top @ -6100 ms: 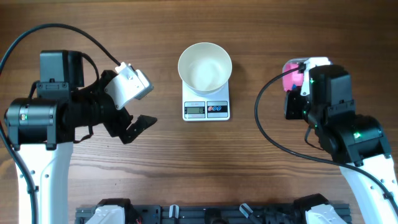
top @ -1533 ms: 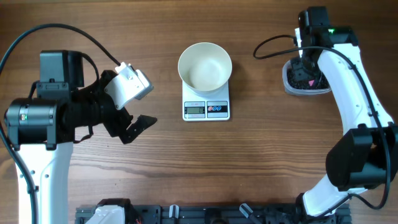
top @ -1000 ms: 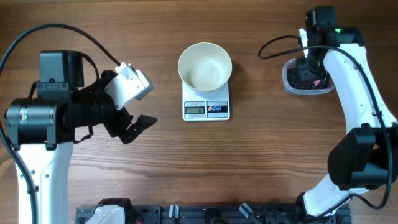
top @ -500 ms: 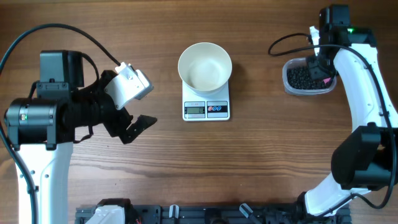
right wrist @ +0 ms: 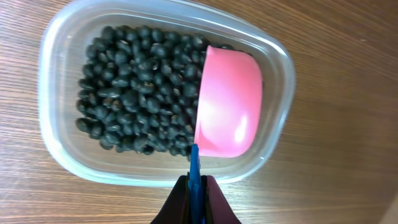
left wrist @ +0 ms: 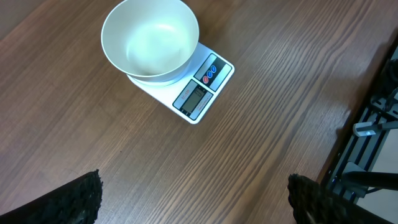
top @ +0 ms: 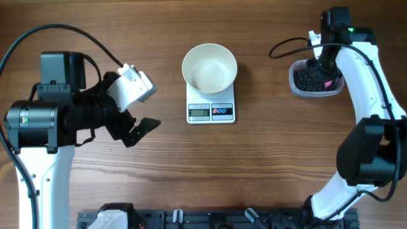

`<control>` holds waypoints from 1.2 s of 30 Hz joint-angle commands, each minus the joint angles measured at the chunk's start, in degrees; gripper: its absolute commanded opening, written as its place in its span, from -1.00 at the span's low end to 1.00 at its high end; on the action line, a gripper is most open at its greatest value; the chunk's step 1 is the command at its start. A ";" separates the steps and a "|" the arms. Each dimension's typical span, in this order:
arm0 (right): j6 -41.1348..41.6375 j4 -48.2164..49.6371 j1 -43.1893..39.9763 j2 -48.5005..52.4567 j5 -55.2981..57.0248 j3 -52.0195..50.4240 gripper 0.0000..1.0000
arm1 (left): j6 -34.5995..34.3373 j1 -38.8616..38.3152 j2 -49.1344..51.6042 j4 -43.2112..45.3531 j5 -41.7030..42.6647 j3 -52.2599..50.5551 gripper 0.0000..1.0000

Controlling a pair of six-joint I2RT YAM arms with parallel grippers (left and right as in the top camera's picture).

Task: Scoop item into bowl and weigh 150g on scale
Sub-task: 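Drag the scoop through the beans to fill it with the right gripper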

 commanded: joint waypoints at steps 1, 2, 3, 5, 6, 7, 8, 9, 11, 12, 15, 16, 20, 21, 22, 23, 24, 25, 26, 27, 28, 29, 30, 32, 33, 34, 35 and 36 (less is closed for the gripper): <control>-1.07 0.00 -0.42 2.16 -7.39 0.44 -0.91 | 0.90 0.42 -0.20 -0.04 0.00 0.92 1.00; -1.03 -0.17 -0.61 2.16 -7.76 0.44 -0.91 | 0.90 0.42 -0.20 -0.04 0.00 0.92 1.00; -1.05 -0.37 -0.83 2.16 -8.15 0.44 -0.92 | 0.90 0.42 -0.20 -0.04 0.00 0.92 1.00; -0.96 -0.81 -1.42 2.16 -9.01 0.44 -0.92 | 0.90 0.42 -0.20 -0.04 0.00 0.92 1.00; -0.70 -0.96 -1.77 2.16 -9.27 0.44 -0.92 | 0.90 0.42 -0.20 -0.04 0.00 0.92 1.00; -0.59 -1.01 -2.16 2.16 -9.84 0.44 -0.91 | 0.90 0.42 -0.20 -0.04 0.00 0.92 1.00; -0.57 -1.05 -2.60 2.16 -10.80 0.44 -0.91 | 0.90 0.42 -0.20 -0.04 0.00 0.92 1.00; -0.61 -1.14 -2.95 2.16 -11.65 0.44 -0.92 | 0.92 0.42 -0.20 -0.04 0.00 0.92 1.00; 0.28 -1.44 -4.11 2.16 -14.05 0.46 -0.91 | 0.90 0.42 -0.20 -0.04 0.00 0.92 1.00; 0.46 -1.62 -4.68 2.16 -14.86 0.46 -0.91 | 0.90 0.42 -0.20 -0.04 0.00 0.92 1.00; 0.94 -2.43 -6.80 2.16 -16.63 0.46 -0.91 | 0.90 0.42 -0.20 -0.04 0.00 0.92 1.00; 1.46 -2.62 -7.32 2.14 -16.63 0.46 -0.91 | 0.90 0.42 -0.20 -0.04 0.00 0.92 1.00; 1.88 -3.78 -9.33 2.14 -17.49 0.46 -0.92 | 0.92 0.42 -0.20 -0.04 0.00 0.92 1.00; 1.88 -3.96 -9.79 2.14 -18.01 0.46 -0.91 | 0.92 0.42 -0.20 -0.04 0.00 0.92 1.00; 1.88 -4.31 -10.23 2.10 -18.78 0.46 -0.91 | 0.92 0.42 -0.20 -0.04 0.00 0.92 1.00; 1.86 -4.61 -10.49 2.10 -19.21 0.46 -0.91 | 0.92 0.42 -0.20 -0.04 0.00 0.92 1.00; 1.79 -4.85 -10.73 2.12 -19.43 0.46 -0.91 | 0.90 0.42 -0.20 -0.04 0.00 0.92 1.00; 1.77 -4.92 -10.91 2.12 -19.58 0.46 -0.92 | 0.90 0.42 -0.20 -0.04 0.00 0.92 1.00; 1.75 -4.96 -11.02 2.12 -19.63 0.46 -0.91 | 0.90 0.42 -0.20 -0.04 0.02 0.92 1.00; 1.79 -5.05 -11.08 2.12 -19.61 0.46 -0.91 | 0.90 0.42 -0.20 -0.04 0.00 0.92 1.00; 1.75 -5.29 -11.15 2.12 -19.61 0.46 -0.91 | 0.90 0.42 -0.20 -0.04 0.00 0.92 1.00; 1.77 -5.57 -11.19 2.12 -19.63 0.46 -0.92 | 0.90 0.42 -0.20 -0.04 0.00 0.92 1.00; 1.79 -5.79 -11.19 2.12 -19.71 0.46 -0.91 | 0.90 0.42 -0.20 -0.04 0.00 0.92 1.00; 1.75 -6.12 -11.26 2.10 -20.20 0.46 -0.91 | 0.92 0.42 -0.20 -0.04 0.00 0.92 1.00; 1.70 -6.21 -11.34 2.10 -20.61 0.46 -0.92 | 0.92 0.42 -0.20 -0.04 0.00 0.92 1.00; 1.73 -6.19 -11.45 2.10 -20.74 0.46 -0.91 | 0.90 0.42 -0.20 -0.04 0.00 0.92 1.00; 1.73 -6.16 -11.58 2.10 -20.79 0.46 -0.91 | 0.92 0.42 -0.20 -0.04 0.00 0.92 1.00; 1.73 -6.16 -11.80 2.10 -21.22 0.46 -0.91 | 0.92 0.42 -0.20 -0.04 0.00 0.92 1.00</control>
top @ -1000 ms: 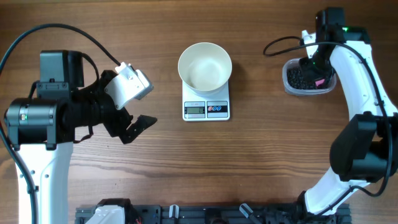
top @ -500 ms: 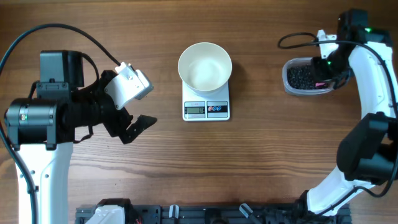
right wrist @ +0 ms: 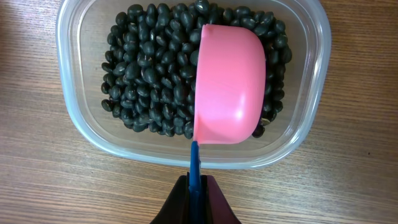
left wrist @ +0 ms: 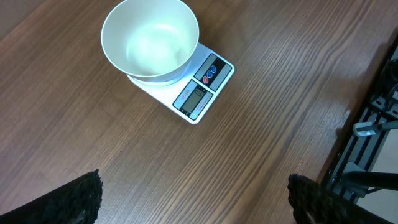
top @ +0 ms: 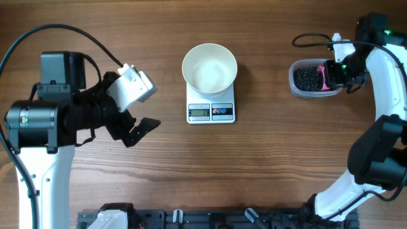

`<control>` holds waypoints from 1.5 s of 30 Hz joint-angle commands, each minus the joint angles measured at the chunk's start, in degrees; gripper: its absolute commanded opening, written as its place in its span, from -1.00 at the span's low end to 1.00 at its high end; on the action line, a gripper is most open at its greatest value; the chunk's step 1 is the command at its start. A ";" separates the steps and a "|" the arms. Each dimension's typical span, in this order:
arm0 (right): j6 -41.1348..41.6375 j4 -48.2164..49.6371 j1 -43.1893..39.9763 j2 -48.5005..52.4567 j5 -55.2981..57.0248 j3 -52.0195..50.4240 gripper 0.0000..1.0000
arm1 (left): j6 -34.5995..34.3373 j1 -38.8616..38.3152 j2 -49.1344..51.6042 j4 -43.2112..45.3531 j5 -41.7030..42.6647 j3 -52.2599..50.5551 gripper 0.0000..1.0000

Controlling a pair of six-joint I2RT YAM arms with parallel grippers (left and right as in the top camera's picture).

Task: Scoop item into bowl and weigh 150g on scale
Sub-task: 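Drag the scoop through the beans to fill it with the right gripper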

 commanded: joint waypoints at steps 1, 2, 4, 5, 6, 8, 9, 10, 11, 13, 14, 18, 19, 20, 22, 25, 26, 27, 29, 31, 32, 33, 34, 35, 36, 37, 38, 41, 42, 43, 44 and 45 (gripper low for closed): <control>1.11 -1.33 -1.01 2.01 -3.08 -0.24 -0.91 | 0.90 0.42 -0.20 -0.04 0.00 0.92 1.00; 1.14 -1.29 -1.27 2.03 -3.93 -0.24 -0.91 | 0.90 0.42 -0.20 -0.04 0.00 0.92 1.00; 1.14 -1.05 -1.90 2.05 -5.31 -0.24 -0.92 | 0.92 0.42 -0.20 -0.04 0.00 0.92 1.00; 1.14 -0.83 -2.19 2.08 -5.68 -0.26 -0.91 | 0.90 0.42 -0.20 -0.04 0.02 0.92 1.00; 1.18 -0.22 -2.49 2.08 -6.03 -0.44 -0.92 | 0.92 0.42 -0.20 -0.04 0.00 0.92 1.00; 1.25 0.90 -3.06 2.08 -6.97 -1.14 -0.91 | 0.90 0.42 -0.20 -0.04 0.00 0.92 1.00; 1.25 1.20 -3.32 2.08 -7.67 -1.53 -0.91 | 0.90 0.42 -0.20 -0.04 0.00 0.92 1.00; 1.27 1.46 -3.50 2.08 -8.31 -2.08 -0.91 | 0.92 0.42 -0.20 -0.04 0.00 0.92 1.00; 1.29 1.75 -3.56 2.08 -8.41 -2.75 -0.91 | 0.90 0.42 -0.20 -0.04 0.00 0.92 1.00; 1.36 2.47 -3.56 2.08 -8.41 -4.00 -0.91 | 0.92 0.42 -0.20 -0.04 0.00 0.92 1.00; 1.64 2.97 -3.56 2.08 -8.41 -4.70 -0.91 | 0.90 0.42 -0.20 -0.04 0.02 0.92 1.00; 3.30 4.94 -3.56 2.08 -8.41 -6.19 -0.91 | 0.92 0.42 -0.20 -0.04 0.00 0.92 1.00; 3.82 5.90 -3.56 2.08 -8.41 -6.56 -0.91 | 0.90 0.42 -0.20 -0.04 0.00 0.92 1.00; 4.35 6.62 -3.56 2.08 -8.48 -6.75 -0.91 | 0.90 0.42 -0.20 -0.04 0.00 0.92 1.00; 4.35 7.96 -3.56 2.08 -9.49 -7.43 -0.91 | 0.90 0.42 -0.20 -0.04 0.00 0.92 1.00; 4.44 9.11 -3.56 2.08 -10.88 -8.98 -0.92 | 0.90 0.42 -0.20 -0.04 0.00 0.92 1.00; 4.57 9.01 -3.56 2.08 -10.99 -9.22 -0.91 | 0.92 0.42 -0.20 -0.04 0.00 0.92 1.00; 4.57 8.55 -3.56 2.08 -11.10 -9.31 -0.92 | 0.90 0.42 -0.20 -0.04 0.00 0.92 1.00; 4.20 7.19 -3.56 2.01 -12.31 -9.29 -0.91 | 0.90 0.42 -0.20 -0.04 0.00 0.92 1.00; 4.22 6.38 -3.56 2.01 -12.50 -9.29 -0.91 | 0.92 0.42 -0.20 -0.04 0.00 0.92 1.00; 4.22 6.03 -3.56 2.01 -12.50 -9.27 -0.92 | 0.92 0.42 -0.20 -0.04 0.00 0.92 1.00; 4.22 5.64 -3.56 2.01 -12.72 -9.22 -0.92 | 0.90 0.42 -0.20 -0.04 0.00 0.92 1.00; 4.22 5.33 -3.56 2.01 -13.05 -9.09 -0.92 | 0.90 0.42 -0.20 -0.04 0.02 0.92 1.00; 4.15 4.87 -3.56 1.95 -13.94 -8.79 -0.91 | 0.90 0.42 -0.20 -0.04 0.00 0.92 1.00; 4.17 4.83 -3.56 1.90 -14.36 -8.63 -0.91 | 0.90 0.42 -0.20 -0.04 0.00 0.92 1.00; 4.13 4.66 -3.56 1.73 -14.67 -8.41 -0.91 | 0.90 0.42 -0.20 -0.04 0.00 0.92 1.00; 4.22 4.50 -3.58 1.64 -14.80 -8.09 -0.92 | 0.90 0.42 -0.20 -0.04 0.00 0.92 1.00; 4.81 4.37 -3.58 0.74 -15.17 -7.72 -0.92 | 0.90 0.42 -0.20 -0.04 0.02 0.92 1.00; 5.22 4.15 -3.67 0.44 -15.17 -7.72 -0.91 | 0.92 0.42 -0.20 -0.04 0.00 0.92 1.00; 5.81 3.93 -3.74 0.26 -15.04 -7.72 -0.91 | 0.90 0.42 -0.20 -0.04 0.00 0.92 1.00; 5.81 3.26 -3.96 0.07 -15.06 -7.72 -0.91 | 0.92 0.42 -0.20 -0.04 0.00 0.92 1.00; 5.88 3.04 -4.07 0.07 -15.08 -7.72 -0.91 | 0.90 0.42 -0.20 -0.04 0.00 0.92 1.00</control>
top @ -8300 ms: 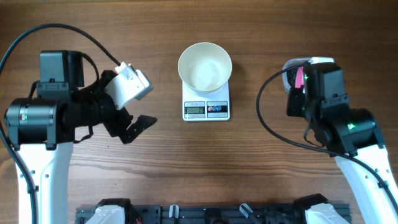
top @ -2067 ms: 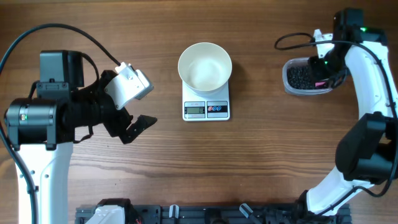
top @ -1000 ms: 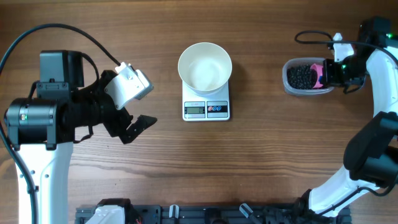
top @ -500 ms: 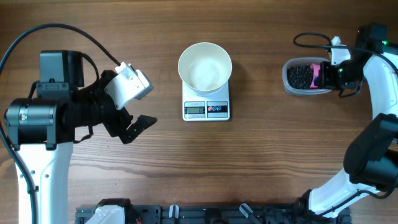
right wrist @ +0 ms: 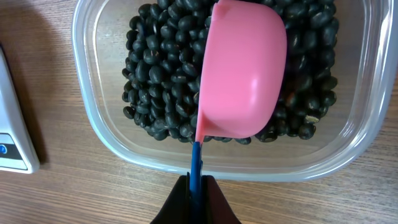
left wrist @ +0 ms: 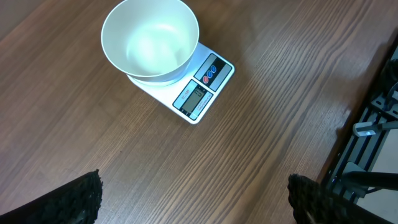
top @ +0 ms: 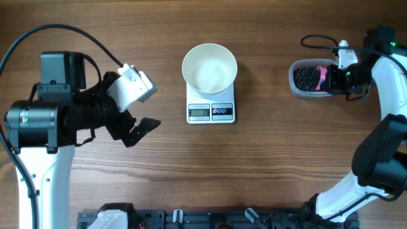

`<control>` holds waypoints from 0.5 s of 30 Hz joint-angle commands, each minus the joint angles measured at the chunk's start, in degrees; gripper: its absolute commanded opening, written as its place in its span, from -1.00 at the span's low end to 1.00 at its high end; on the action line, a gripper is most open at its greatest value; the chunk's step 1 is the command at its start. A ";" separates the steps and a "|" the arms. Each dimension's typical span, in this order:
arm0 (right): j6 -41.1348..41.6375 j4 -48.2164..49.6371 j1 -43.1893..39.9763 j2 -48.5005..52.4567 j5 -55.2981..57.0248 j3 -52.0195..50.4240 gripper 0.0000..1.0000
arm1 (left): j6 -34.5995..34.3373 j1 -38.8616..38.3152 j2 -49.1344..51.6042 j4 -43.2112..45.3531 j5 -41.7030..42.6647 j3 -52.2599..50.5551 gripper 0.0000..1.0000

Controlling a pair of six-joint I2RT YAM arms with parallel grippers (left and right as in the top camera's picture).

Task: Scoop item into bowl and weigh 150g on scale
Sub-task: 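Drag the scoop through the beans to fill it with the right gripper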

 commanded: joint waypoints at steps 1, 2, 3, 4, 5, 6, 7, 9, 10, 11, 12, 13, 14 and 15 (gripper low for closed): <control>1.29 -2.14 -0.17 0.96 -3.06 -0.66 -0.91 | 0.92 0.42 -0.20 -0.04 -0.02 0.92 1.00; 1.36 -2.29 -0.31 0.96 -3.15 -0.66 -0.91 | 0.92 0.42 -0.20 -0.04 -0.02 0.92 1.00; 1.51 -2.38 -0.42 0.96 -3.34 -0.66 -0.91 | 0.90 0.42 -0.20 -0.04 -0.02 0.92 1.00; 1.55 -2.49 -0.46 0.96 -3.65 -0.66 -0.91 | 0.92 0.42 -0.20 -0.04 -0.02 0.92 1.00; 1.53 -2.56 -0.46 0.96 -4.31 -0.66 -0.91 | 0.92 0.42 -0.20 -0.04 -0.02 0.92 1.00; 1.53 -2.56 -0.46 0.96 -5.16 -0.66 -0.91 | 0.90 0.42 -0.20 -0.04 -0.02 0.92 1.00; 1.55 -2.54 -0.46 0.96 -5.86 -0.66 -0.91 | 0.90 0.42 -0.20 -0.04 -0.02 0.92 1.00; 3.08 -2.34 -0.52 0.96 -6.99 -0.66 -0.91 | 0.90 0.42 -0.20 -0.04 -0.02 0.92 1.00; 3.76 -2.32 -0.52 0.96 -6.97 -0.66 -0.91 | 0.90 0.42 -0.20 -0.04 -0.02 0.92 1.00; 4.04 -2.23 -0.52 0.96 -6.97 -0.66 -0.91 | 0.90 0.42 -0.20 -0.04 -0.02 0.92 1.00; 4.09 -2.12 -0.52 0.98 -6.95 -0.68 -0.92 | 0.90 0.42 -0.20 -0.04 -0.02 0.92 1.00; 4.04 -1.97 -0.50 0.98 -6.95 -0.68 -0.91 | 0.90 0.42 -0.20 -0.04 -0.02 0.92 1.00; 4.07 -1.60 -0.50 0.98 -6.97 -0.74 -0.91 | 0.90 0.42 -0.20 -0.04 -0.02 0.92 1.00; 4.44 -1.20 -0.50 1.01 -7.17 -0.87 -0.92 | 0.90 0.42 -0.20 -0.04 -0.02 0.92 1.00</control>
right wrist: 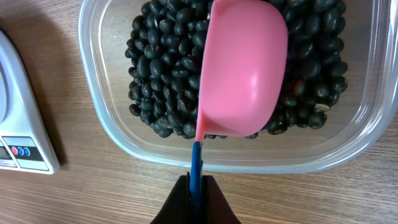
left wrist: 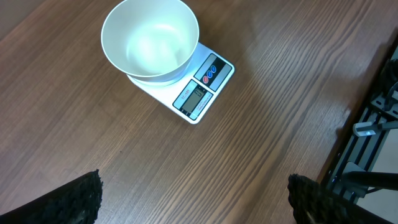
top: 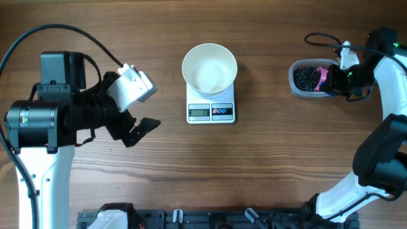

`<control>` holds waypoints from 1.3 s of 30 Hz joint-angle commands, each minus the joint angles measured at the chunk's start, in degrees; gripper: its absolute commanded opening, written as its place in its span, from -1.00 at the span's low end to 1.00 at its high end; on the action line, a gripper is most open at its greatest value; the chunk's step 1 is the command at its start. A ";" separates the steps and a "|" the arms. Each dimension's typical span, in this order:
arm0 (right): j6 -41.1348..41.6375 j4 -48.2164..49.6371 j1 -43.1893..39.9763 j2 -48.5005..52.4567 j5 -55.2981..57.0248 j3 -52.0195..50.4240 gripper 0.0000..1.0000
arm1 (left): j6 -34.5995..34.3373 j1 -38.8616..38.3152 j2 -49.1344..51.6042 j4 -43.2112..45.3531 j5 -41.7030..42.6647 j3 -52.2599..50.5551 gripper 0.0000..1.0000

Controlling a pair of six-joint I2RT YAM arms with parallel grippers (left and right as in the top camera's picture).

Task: Scoop item into bowl and weigh 150g on scale
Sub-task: 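Drag the scoop through the beans to fill it with the right gripper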

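An empty white bowl (top: pixel 209 69) stands on the white kitchen scale (top: pixel 211 111) at the table's middle; both show in the left wrist view, bowl (left wrist: pixel 150 40) and scale (left wrist: pixel 198 94). At the far right a clear tub of black beans (top: pixel 308 79) holds a pink scoop (right wrist: pixel 242 68) with a blue handle, its rounded back up over the beans (right wrist: pixel 163 74). My right gripper (right wrist: pixel 196 183) is shut on the blue handle just outside the tub's near wall. My left gripper (left wrist: pixel 193 196) stays open above bare wood, left of the scale.
The clear tub's rim (right wrist: pixel 217 163) lies between my right fingers and the beans. The scale's corner (right wrist: pixel 25 149) shows at the left of the right wrist view. A black rail (top: pixel 216 219) runs along the table's front edge.
The right gripper with the scoop has shifted slightly to the right over the tub; more of the scale corner shows in its view. The left arm is unchanged.
The right gripper held the scoop over the tub's right end, arm reaching from behind the tub. Later the wrist was at the tub's right side with the scoop across the beans. It has edged further right since. Bowl, scale and left arm never moved.
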 commanded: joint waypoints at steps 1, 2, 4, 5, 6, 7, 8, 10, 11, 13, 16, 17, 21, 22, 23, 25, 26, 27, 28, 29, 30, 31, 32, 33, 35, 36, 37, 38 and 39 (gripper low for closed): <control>2.78 0.48 0.42 1.05 -4.81 -1.29 -0.91 | 0.90 0.42 -0.20 -0.07 0.00 0.92 1.00; 3.13 1.05 0.42 1.07 -4.81 -1.66 -0.91 | 0.90 0.42 -0.20 -0.07 0.00 0.92 1.00; 4.04 2.10 0.42 1.09 -4.79 -2.49 -0.91 | 0.90 0.42 -0.20 -0.07 0.00 0.92 1.00; 4.17 2.43 0.42 1.09 -4.81 -2.75 -0.91 | 0.90 0.42 -0.20 -0.07 0.00 0.92 1.00; 4.22 2.60 0.42 1.09 -4.76 -3.04 -0.91 | 0.90 0.42 -0.20 -0.07 0.00 0.92 1.00; 4.24 2.67 0.39 1.09 -4.68 -3.21 -0.91 | 0.92 0.42 -0.20 -0.07 0.00 0.92 1.00; 4.61 2.69 0.31 1.09 -4.04 -3.23 -0.92 | 0.90 0.42 -0.20 -0.07 0.02 0.92 1.00; 6.62 3.08 0.13 1.09 -2.27 -3.26 -0.91 | 0.90 0.42 -0.20 -0.07 0.00 0.92 1.00; 7.43 3.48 0.09 1.09 -1.33 -3.26 -0.92 | 0.90 0.42 -0.20 -0.07 0.00 0.92 1.00; 7.54 4.15 0.09 1.09 -1.25 -3.26 -0.92 | 0.92 0.42 -0.20 -0.07 0.00 0.92 1.00; 10.62 6.14 0.09 1.09 -0.04 -3.26 -0.92 | 0.90 0.42 -0.20 -0.07 0.00 0.92 1.00; 11.02 6.43 0.09 1.09 0.26 -3.28 -0.91 | 0.90 0.42 -0.20 -0.07 0.00 0.92 1.00; 9.84 5.75 0.11 1.09 -0.94 -3.28 -0.91 | 0.90 0.42 -0.20 -0.07 0.00 0.92 1.00; 9.42 5.18 0.09 1.09 -1.29 -3.28 -0.91 | 0.90 0.42 -0.20 -0.07 0.00 0.92 1.00; 8.61 4.57 0.09 1.09 -1.79 -3.28 -0.91 | 0.92 0.42 -0.20 -0.07 0.00 0.92 1.00; 7.15 3.02 0.09 1.05 -3.28 -3.26 -0.91 | 0.90 0.42 -0.20 -0.07 0.00 0.92 1.00; 6.84 2.86 0.09 1.03 -3.80 -3.23 -0.91 | 0.90 0.42 -0.20 -0.07 0.00 0.92 1.00; 6.82 2.84 0.09 0.94 -4.20 -3.23 -0.91 | 0.92 0.42 -0.20 -0.07 0.00 0.92 1.00; 6.78 2.84 0.09 0.94 -4.42 -3.21 -0.91 | 0.90 0.42 -0.20 -0.07 0.00 0.92 1.00; 6.71 2.86 0.07 0.87 -4.81 -3.19 -0.91 | 0.90 0.42 -0.20 -0.07 0.00 0.92 1.00; 6.62 2.86 0.02 0.83 -5.62 -3.19 -0.91 | 0.90 0.42 -0.20 -0.07 0.02 0.92 1.00; 6.60 2.82 -0.04 0.83 -6.43 -3.19 -0.91 | 0.90 0.42 -0.20 -0.07 0.00 0.92 1.00; 6.60 2.69 -0.13 0.83 -6.99 -3.19 -0.91 | 0.90 0.42 -0.20 -0.07 0.00 0.92 1.00; 6.56 2.58 -0.22 0.83 -7.23 -3.19 -0.91 | 0.90 0.42 -0.20 -0.07 0.00 0.92 1.00; 5.68 2.16 -0.44 0.83 -7.76 -3.19 -0.91 | 0.90 0.42 -0.20 -0.07 0.00 0.92 1.00; 5.70 2.01 -0.61 0.83 -7.82 -3.19 -0.92 | 0.90 0.42 -0.20 -0.07 0.00 0.92 1.00; 5.70 1.92 -0.79 0.83 -8.04 -3.19 -0.91 | 0.90 0.42 -0.20 -0.07 0.00 0.92 1.00; 5.70 1.86 -0.98 0.83 -8.50 -3.19 -0.92 | 0.90 0.42 -0.20 -0.07 0.00 0.92 1.00; 5.66 1.73 -1.22 0.83 -9.27 -3.19 -0.91 | 0.92 0.42 -0.20 -0.07 0.00 0.92 1.00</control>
